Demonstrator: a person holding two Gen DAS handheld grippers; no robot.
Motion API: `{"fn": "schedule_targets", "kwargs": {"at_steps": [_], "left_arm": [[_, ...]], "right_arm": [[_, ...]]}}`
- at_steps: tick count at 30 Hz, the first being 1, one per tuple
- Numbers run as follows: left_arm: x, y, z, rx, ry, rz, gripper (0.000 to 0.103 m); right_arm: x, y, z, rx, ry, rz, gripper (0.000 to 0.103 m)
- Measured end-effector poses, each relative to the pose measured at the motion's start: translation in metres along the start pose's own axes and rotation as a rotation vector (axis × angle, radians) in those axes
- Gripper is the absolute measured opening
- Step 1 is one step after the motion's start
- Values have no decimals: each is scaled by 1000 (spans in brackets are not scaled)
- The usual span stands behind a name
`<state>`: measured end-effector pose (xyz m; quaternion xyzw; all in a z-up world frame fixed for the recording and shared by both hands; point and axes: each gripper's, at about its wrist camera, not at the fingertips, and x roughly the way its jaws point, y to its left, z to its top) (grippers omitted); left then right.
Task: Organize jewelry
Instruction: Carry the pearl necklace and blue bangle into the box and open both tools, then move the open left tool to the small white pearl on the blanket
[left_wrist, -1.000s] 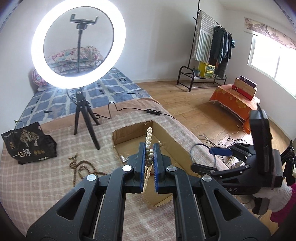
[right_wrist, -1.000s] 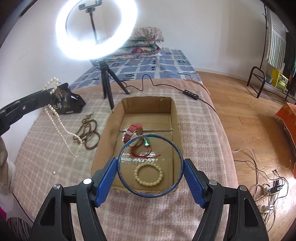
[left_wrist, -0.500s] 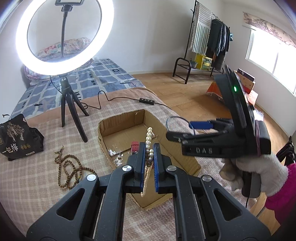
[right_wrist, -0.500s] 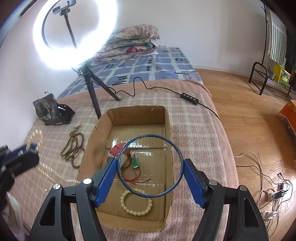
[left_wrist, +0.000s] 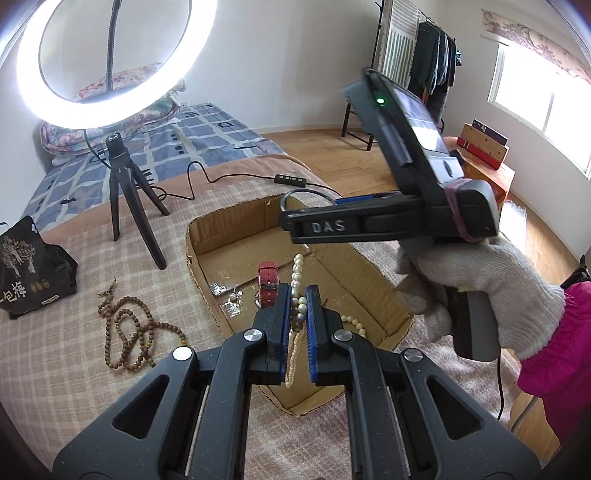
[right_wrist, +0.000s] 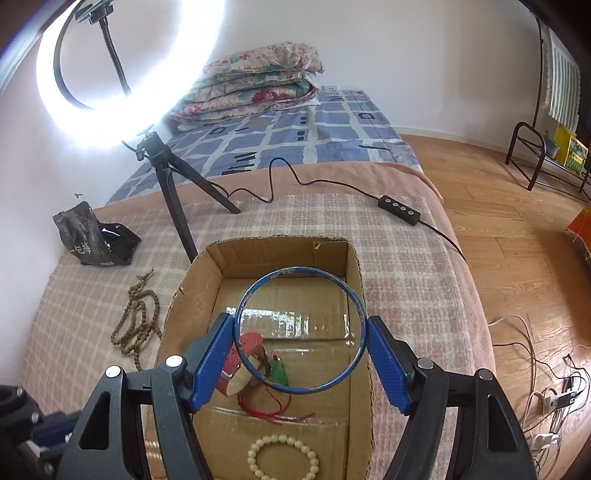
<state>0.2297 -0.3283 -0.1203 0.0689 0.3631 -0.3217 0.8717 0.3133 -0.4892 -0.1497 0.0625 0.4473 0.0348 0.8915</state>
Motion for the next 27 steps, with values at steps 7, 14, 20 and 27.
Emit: {"fn": "schedule_targets", "kwargs": {"at_steps": [7, 14, 20, 27], "left_arm": [[-1, -7, -5, 44, -9, 11, 54], [-6, -9, -5, 47, -24, 22, 55], [-12, -6, -4, 41, -28, 23, 55], [-26, -2, -6, 32, -41, 30, 55]], "right_arm": [[10, -4, 5, 53, 3, -10, 92], [6, -3, 3, 50, 7, -36, 97], [-4, 1, 3, 41, -2, -45, 99], [-18, 10, 3, 28, -13, -51, 100]]}}
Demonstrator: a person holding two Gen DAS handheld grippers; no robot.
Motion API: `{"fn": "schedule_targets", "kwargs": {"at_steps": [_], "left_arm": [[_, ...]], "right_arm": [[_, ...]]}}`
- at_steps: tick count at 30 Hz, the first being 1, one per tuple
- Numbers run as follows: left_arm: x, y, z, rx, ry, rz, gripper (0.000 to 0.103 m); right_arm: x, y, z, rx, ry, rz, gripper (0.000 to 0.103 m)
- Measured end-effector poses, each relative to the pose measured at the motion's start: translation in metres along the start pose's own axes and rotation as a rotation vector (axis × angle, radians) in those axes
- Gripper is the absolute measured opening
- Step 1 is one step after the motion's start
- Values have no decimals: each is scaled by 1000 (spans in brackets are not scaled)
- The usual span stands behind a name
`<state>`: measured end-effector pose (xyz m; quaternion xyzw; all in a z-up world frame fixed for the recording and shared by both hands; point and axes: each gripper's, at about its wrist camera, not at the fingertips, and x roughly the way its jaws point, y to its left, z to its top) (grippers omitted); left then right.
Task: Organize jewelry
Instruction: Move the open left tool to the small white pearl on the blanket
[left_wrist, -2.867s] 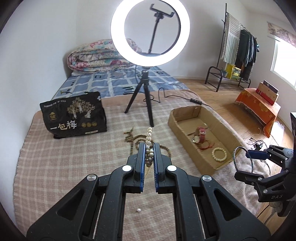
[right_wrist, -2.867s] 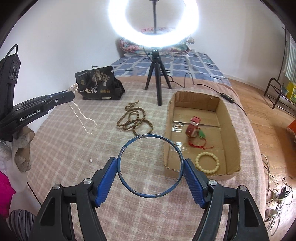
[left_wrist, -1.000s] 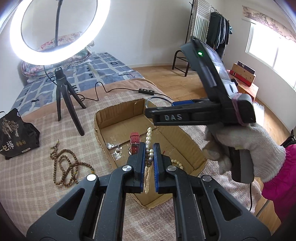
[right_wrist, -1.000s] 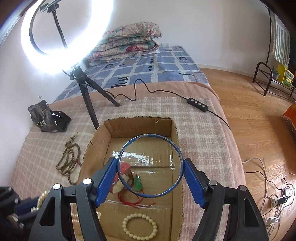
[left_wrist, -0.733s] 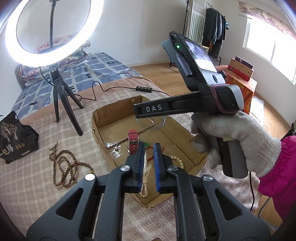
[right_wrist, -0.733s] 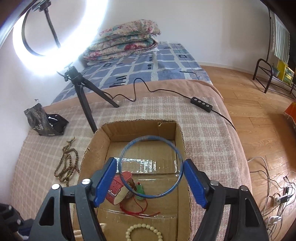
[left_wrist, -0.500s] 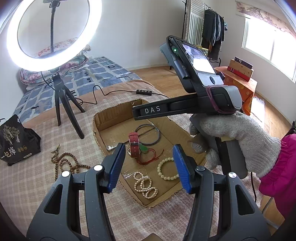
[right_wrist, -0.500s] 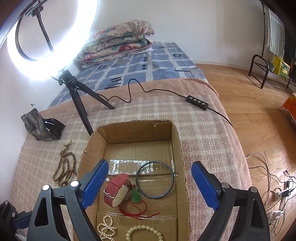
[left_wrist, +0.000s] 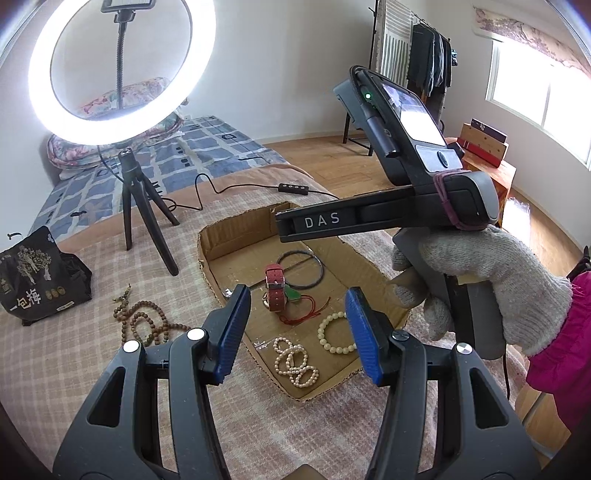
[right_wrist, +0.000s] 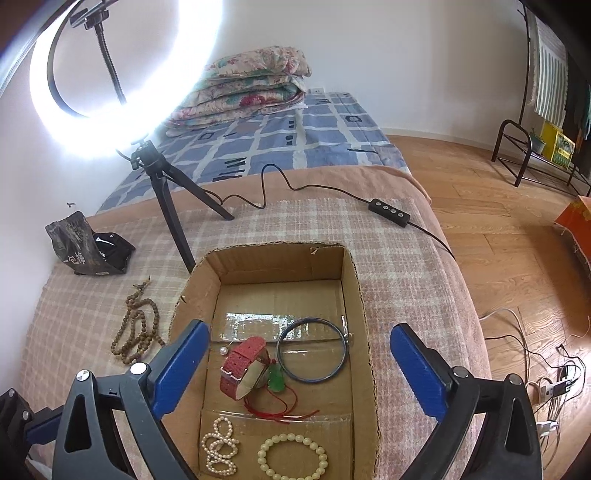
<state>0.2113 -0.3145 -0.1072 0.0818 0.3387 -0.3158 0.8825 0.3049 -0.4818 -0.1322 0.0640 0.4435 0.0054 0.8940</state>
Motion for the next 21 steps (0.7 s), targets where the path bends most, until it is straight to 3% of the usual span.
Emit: {"fn": "schedule_targets", "kwargs": {"at_steps": [18, 21], "left_arm": [[-39, 25, -9, -23, -33, 30, 55], [-45, 34, -12, -35, -44, 42, 62]], "right_arm": [[-29, 37, -4, -54, 2, -49, 103], [-31, 43, -5, -64, 2, -56, 103]]}}
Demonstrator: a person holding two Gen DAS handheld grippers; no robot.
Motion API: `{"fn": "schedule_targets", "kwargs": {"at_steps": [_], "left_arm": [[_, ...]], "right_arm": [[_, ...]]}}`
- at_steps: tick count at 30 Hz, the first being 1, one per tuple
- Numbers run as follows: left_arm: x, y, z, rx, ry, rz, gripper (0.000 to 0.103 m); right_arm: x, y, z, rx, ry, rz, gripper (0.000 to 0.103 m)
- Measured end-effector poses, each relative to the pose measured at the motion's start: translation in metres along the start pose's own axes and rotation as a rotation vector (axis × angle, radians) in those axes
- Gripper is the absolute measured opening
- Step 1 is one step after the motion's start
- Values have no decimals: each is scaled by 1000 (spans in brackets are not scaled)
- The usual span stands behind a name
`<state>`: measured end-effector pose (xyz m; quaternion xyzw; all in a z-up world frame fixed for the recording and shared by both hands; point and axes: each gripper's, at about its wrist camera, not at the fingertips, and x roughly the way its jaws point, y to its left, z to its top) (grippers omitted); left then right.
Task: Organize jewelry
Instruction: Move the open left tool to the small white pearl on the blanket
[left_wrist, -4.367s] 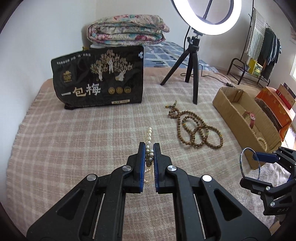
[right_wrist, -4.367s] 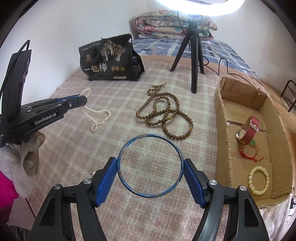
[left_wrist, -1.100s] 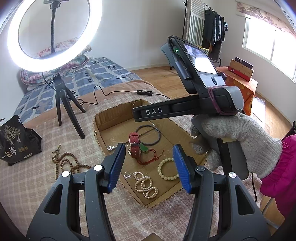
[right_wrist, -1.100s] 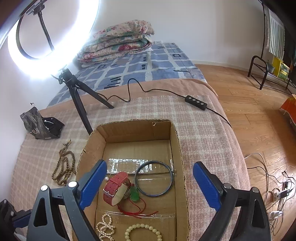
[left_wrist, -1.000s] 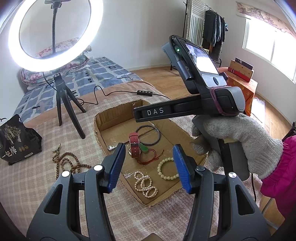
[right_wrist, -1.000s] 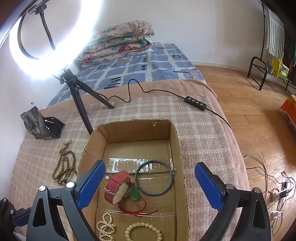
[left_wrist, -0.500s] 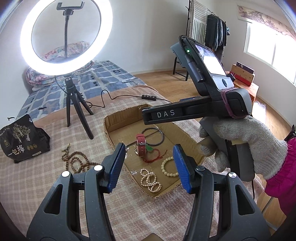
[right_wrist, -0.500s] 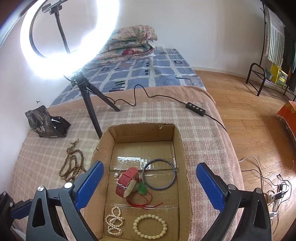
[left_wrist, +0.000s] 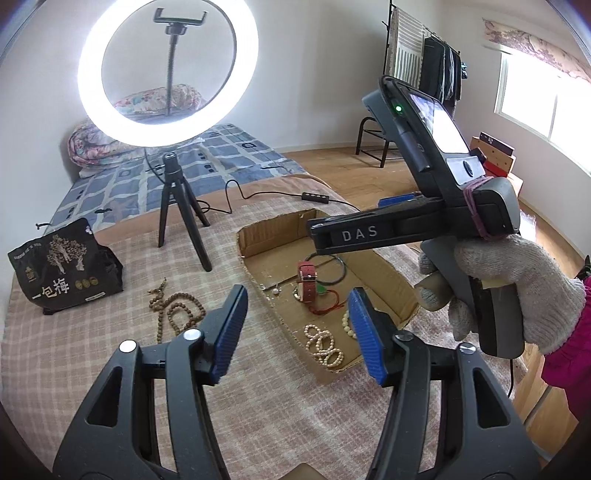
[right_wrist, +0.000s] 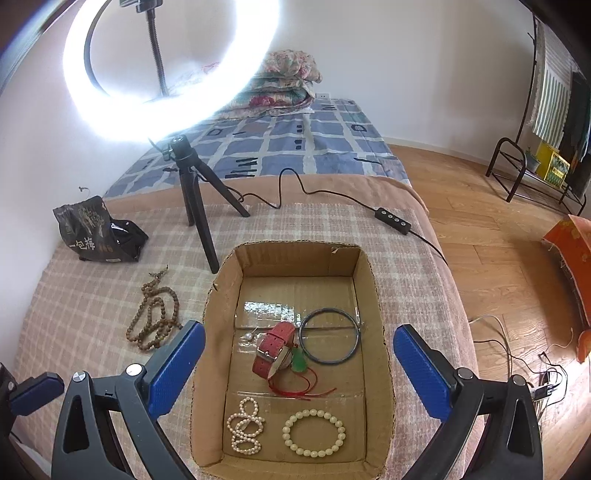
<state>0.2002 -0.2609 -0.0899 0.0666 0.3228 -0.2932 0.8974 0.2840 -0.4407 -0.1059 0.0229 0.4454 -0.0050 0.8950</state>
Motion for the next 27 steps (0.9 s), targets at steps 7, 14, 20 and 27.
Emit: {"fn": "schedule_targets", "kwargs": {"at_steps": [7, 14, 20, 27], "left_arm": [[-16, 32, -12, -22, -21, 45, 64], [-34, 81, -39, -69, -5, 90, 64], [-52, 116, -69, -94, 7, 123, 64], [-58, 138, -111, -102, 63, 105, 64]], "right_arm": [[-3, 20, -2, -18, 5, 0, 103], [-6, 44, -4, -48, -16, 34, 103], [-4, 63, -1, -50, -59, 76, 103], [7, 87, 3, -45, -81, 161, 103]]}}
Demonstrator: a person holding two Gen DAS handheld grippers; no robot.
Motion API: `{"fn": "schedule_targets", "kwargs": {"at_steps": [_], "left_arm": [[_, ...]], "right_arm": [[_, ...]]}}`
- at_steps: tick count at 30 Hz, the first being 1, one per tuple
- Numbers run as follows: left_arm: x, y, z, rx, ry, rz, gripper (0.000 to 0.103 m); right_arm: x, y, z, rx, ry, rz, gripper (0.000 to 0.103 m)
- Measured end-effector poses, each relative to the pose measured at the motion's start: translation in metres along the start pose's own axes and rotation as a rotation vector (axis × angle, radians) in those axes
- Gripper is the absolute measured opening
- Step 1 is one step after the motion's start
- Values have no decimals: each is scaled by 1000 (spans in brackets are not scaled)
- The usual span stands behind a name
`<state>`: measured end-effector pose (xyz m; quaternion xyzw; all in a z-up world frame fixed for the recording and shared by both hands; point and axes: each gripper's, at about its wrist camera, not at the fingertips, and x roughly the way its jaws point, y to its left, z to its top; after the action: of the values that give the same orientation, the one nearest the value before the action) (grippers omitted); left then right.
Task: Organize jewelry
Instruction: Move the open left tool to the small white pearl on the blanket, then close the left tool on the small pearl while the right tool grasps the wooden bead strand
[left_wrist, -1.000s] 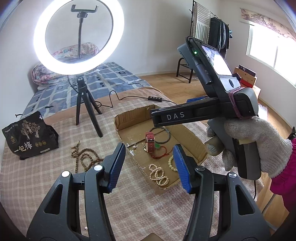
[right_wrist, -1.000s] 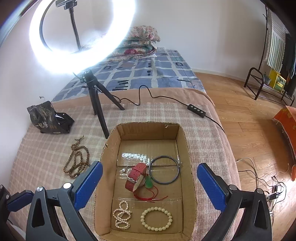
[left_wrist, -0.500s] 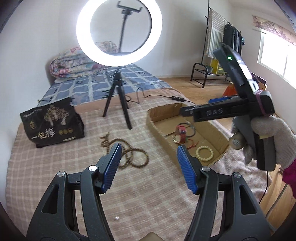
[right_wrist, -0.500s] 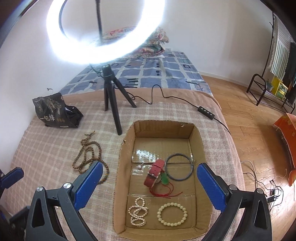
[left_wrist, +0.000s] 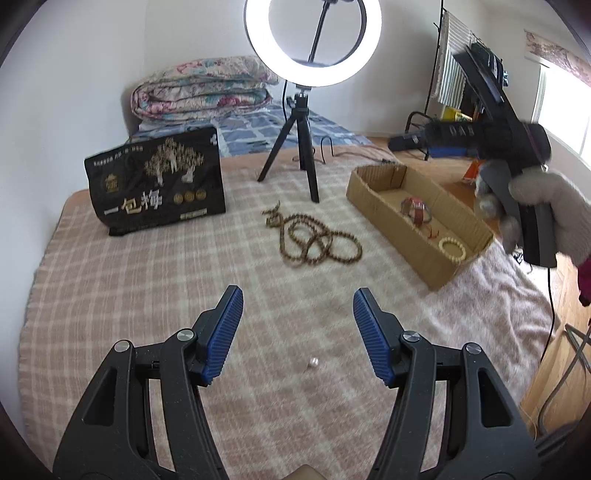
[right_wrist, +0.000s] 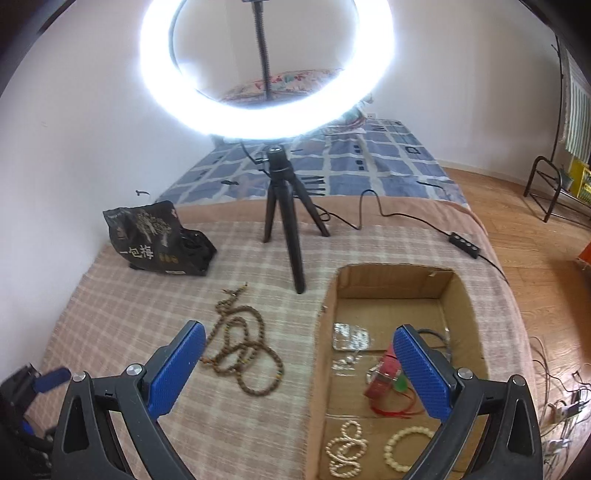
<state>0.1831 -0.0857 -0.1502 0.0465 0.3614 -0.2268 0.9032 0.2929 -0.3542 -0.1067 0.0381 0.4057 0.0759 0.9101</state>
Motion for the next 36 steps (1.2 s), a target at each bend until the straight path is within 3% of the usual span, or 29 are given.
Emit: {"fn": "schedule_targets", "kwargs": {"at_steps": [3, 5, 7, 16, 23, 36], "left_arm": [[5, 0, -17, 11, 30, -24, 64], [12, -2, -28, 19, 54, -43, 58], [19, -3, -37, 24, 87, -63, 44], [54, -3, -56, 17, 172, -118, 30], [73, -3, -59, 16, 196, -133, 30], [88, -7, -61, 27, 210, -151, 25]], "right_arm": [[14, 15, 3, -38, 40, 14, 103], [26, 26, 5, -66, 78, 28, 103], [39, 35, 5, -77, 129, 50, 103], [90, 68, -4, -129, 282, 136, 103], [131, 72, -9, -90, 377, 148, 102], [181, 77, -4, -54, 454, 116, 102]]}}
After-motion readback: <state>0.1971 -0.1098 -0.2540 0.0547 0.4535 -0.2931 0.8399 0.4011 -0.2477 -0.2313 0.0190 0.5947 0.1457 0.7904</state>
